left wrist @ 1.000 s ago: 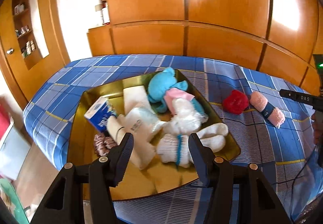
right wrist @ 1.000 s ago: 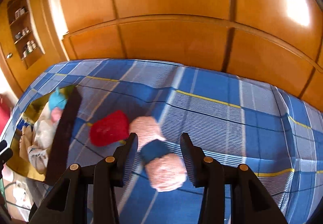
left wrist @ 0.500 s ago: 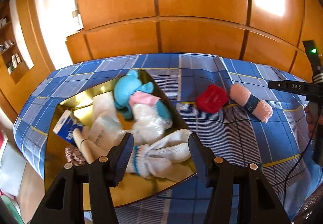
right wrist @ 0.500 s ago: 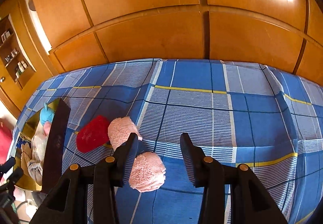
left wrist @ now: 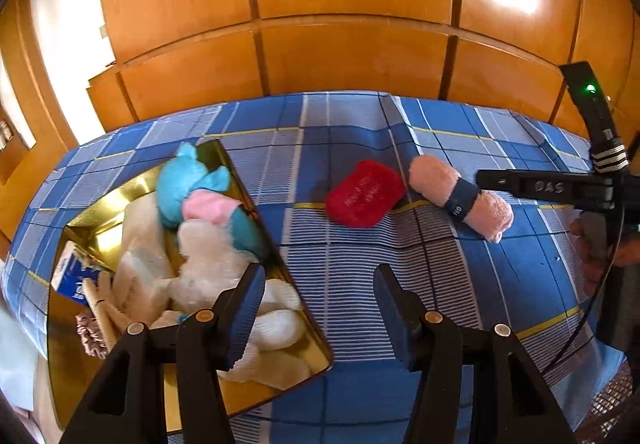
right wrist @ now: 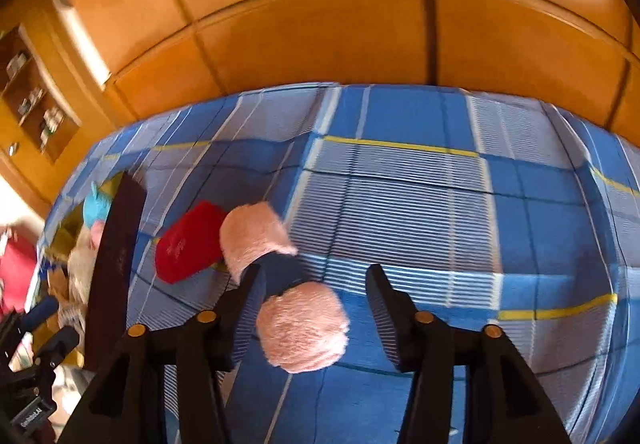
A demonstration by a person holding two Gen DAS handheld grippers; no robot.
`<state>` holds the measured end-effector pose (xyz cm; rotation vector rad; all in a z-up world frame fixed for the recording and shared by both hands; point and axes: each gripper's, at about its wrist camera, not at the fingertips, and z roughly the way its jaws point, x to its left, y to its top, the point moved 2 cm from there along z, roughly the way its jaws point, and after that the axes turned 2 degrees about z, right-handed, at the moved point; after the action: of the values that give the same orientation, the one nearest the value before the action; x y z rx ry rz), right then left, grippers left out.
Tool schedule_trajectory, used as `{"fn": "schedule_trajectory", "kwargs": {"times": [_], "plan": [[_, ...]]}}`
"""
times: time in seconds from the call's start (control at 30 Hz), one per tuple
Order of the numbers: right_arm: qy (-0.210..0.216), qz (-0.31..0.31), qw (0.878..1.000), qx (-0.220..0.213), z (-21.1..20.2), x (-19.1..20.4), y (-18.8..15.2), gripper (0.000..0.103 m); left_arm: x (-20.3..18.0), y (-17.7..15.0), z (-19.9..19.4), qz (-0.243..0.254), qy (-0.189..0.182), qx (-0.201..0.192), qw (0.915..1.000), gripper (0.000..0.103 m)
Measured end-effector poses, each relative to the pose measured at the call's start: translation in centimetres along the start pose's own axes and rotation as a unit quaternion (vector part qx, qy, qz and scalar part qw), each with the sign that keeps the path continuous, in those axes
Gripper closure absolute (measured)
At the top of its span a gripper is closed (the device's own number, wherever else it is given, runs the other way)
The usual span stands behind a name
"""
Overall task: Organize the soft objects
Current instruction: 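Move the right gripper onto the pink rolled towel and grasp it, then grasp the red fuzzy sock with left while right lifts the pink towel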
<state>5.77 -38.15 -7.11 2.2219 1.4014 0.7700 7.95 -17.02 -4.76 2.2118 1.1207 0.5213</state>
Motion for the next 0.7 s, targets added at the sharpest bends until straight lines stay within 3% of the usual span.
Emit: {"fn": "schedule_trajectory", "kwargs": {"times": [0.23,0.37,0.4,0.43,0.53,0.7], "plan": [[-0.002,-0.094,0.996,0.006,1.6,3.1,-0.7,0.038,-1.1,0.2,1.3,0.015,-0.015,0.016,0.9996,0.045],[-0.011,-0.131,0.991,0.014,3.1,4.0,-0.9,0.038,-1.7,0.7,2.1,0.025,-0.024,0.027,0.9991,0.042],[-0.015,-0.139,0.99,0.02,3.7,4.0,-1.0,0.042,-1.7,0.9,2.2,0.027,-0.025,0.029,0.9989,0.042],[-0.021,-0.144,0.989,0.022,4.1,4.1,-1.1,0.062,-1.9,1.1,2.4,0.03,-0.025,0.031,0.9987,0.041],[-0.039,-0.155,0.987,0.035,4.4,4.0,-1.2,0.065,-2.1,2.2,3.1,0.033,-0.027,0.038,0.9983,0.034],[-0.08,-0.142,0.986,0.027,2.1,3.1,-0.1,0.065,-2.7,4.3,5.4,0.05,-0.028,0.054,0.9969,0.034]]}}
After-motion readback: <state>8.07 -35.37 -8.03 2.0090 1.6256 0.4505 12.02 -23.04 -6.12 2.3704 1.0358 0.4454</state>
